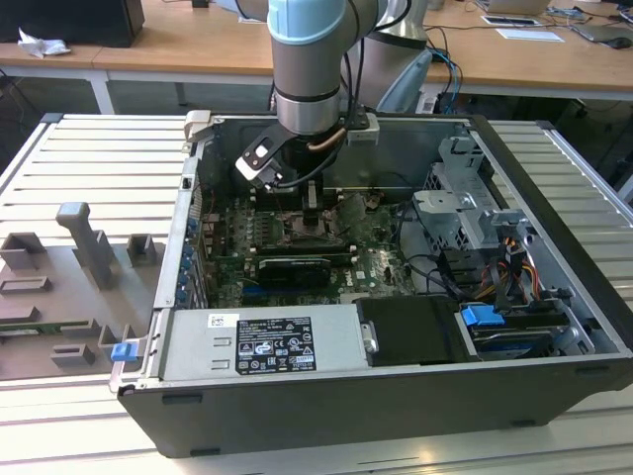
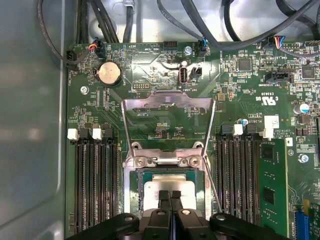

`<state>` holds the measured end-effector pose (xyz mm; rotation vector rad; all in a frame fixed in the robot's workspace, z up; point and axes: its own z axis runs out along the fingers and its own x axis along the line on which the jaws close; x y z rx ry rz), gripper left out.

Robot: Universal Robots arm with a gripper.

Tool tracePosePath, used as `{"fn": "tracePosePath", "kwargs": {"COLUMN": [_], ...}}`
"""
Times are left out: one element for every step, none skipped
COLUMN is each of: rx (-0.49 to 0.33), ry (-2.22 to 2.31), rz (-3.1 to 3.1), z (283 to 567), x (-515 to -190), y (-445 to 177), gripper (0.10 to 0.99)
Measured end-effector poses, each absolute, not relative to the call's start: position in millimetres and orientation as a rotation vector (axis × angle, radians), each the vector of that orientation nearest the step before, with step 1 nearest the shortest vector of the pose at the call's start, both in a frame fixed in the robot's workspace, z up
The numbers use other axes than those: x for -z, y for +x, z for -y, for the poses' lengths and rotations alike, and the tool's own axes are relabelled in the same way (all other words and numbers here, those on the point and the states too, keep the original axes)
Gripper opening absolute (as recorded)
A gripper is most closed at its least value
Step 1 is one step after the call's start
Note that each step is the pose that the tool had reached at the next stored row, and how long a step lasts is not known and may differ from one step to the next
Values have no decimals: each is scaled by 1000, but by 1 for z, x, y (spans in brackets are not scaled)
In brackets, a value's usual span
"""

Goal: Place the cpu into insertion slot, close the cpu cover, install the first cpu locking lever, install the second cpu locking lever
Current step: 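Place the cpu into insertion slot, then close the cpu cover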

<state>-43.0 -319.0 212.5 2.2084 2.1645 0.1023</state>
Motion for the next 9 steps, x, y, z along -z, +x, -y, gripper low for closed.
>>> {"fn": "tracePosePath", "kwargs": {"rx": [-103, -103, -103, -103, -103, -103, -103, -103, -103], "ry": [2208, 2208, 2208, 2209, 2209, 2209, 2209, 2209, 2209], "rz": [-2164, -2164, -2164, -2164, -2164, -2164, -2164, -2164, -2164], "z": [319, 319, 319, 319, 319, 319, 319, 319, 319], "x": [-213, -213, -214, -215, -215, -215, -215, -216, -216], "y": [-43, -43, -43, -43, -43, -43, -43, -43, -43], "gripper": [106, 106, 106, 106, 106, 106, 106, 106, 106]}}
